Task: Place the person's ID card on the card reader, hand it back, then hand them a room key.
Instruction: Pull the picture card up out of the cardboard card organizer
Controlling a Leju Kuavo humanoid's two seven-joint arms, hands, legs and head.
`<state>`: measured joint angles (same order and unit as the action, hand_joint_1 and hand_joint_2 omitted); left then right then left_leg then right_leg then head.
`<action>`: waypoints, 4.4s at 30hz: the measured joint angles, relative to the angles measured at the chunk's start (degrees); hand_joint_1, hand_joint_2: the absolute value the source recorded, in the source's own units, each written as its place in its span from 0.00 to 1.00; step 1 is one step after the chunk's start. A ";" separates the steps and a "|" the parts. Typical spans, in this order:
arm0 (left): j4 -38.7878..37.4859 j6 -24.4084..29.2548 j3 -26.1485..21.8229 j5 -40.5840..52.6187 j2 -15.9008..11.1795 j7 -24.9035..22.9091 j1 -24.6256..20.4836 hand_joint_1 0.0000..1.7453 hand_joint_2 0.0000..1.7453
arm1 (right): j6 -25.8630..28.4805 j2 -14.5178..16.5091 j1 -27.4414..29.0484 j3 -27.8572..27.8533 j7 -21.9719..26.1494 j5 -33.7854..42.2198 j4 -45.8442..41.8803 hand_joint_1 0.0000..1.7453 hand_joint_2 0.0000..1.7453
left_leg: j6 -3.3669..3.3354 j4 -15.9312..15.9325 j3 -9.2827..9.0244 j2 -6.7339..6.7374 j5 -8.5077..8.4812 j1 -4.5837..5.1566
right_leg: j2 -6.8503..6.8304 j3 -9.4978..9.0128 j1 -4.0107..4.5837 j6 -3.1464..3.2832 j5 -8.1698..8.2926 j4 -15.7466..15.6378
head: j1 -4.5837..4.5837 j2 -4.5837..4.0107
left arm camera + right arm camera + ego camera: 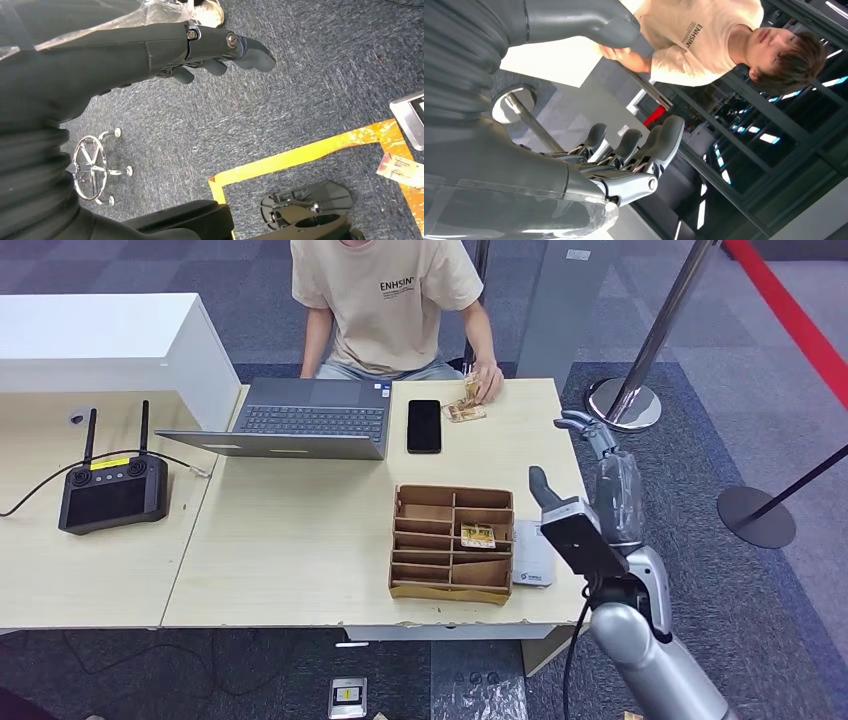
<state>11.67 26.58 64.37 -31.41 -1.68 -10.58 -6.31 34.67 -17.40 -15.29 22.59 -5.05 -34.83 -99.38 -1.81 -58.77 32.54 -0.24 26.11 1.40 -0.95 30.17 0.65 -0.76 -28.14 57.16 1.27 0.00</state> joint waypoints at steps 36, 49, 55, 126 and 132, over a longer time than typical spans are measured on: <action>0.00 0.54 -0.42 0.28 0.26 0.04 -0.10 0.00 1.00 | 4.79 6.91 3.98 6.18 0.95 -5.40 8.95 0.47 1.00 | 0.00 0.02 0.00 0.00 0.00 -0.01 | 0.00 0.00 0.01 0.01 -0.01 0.01 | 0.00 0.00; 0.02 0.96 -0.41 0.83 0.48 1.70 -0.11 0.00 1.00 | 4.75 8.53 3.08 6.97 5.02 2.53 13.89 0.60 1.00 | 0.00 0.03 0.00 0.00 0.00 -0.01 | 0.00 -0.01 0.01 0.01 -0.01 0.01 | 0.01 0.00; 0.02 0.96 -0.40 1.12 0.59 1.69 -0.11 0.00 1.00 | 4.45 8.96 2.79 7.26 5.91 3.56 16.75 0.58 1.00 | 0.00 0.03 0.00 0.00 0.00 -0.01 | 0.00 0.00 0.01 0.01 -0.01 0.01 | 0.00 0.00; 0.01 1.03 -0.40 1.86 0.57 0.76 -0.08 0.00 1.00 | 5.20 10.78 3.86 6.25 1.94 -18.80 27.42 0.30 1.00 | 0.00 0.03 -0.01 0.01 0.00 -0.01 | 0.00 0.01 0.00 0.01 -0.01 0.01 | 0.00 0.00; 0.01 1.03 -0.40 2.02 0.57 0.68 -0.07 0.00 1.00 | 5.20 11.62 4.35 4.55 0.85 -22.58 27.43 0.30 1.00 | 0.00 0.03 -0.01 0.01 0.00 -0.01 | 0.00 0.01 0.00 0.01 -0.01 0.01 | 0.01 0.00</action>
<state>11.68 27.61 63.98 -29.39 -1.11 -9.90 -6.38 39.87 -5.79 -10.94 27.15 -4.20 -57.41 -71.95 -1.80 -58.74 32.52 -0.23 26.11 1.39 -0.95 30.17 0.65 -0.75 -28.15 57.17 1.27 0.00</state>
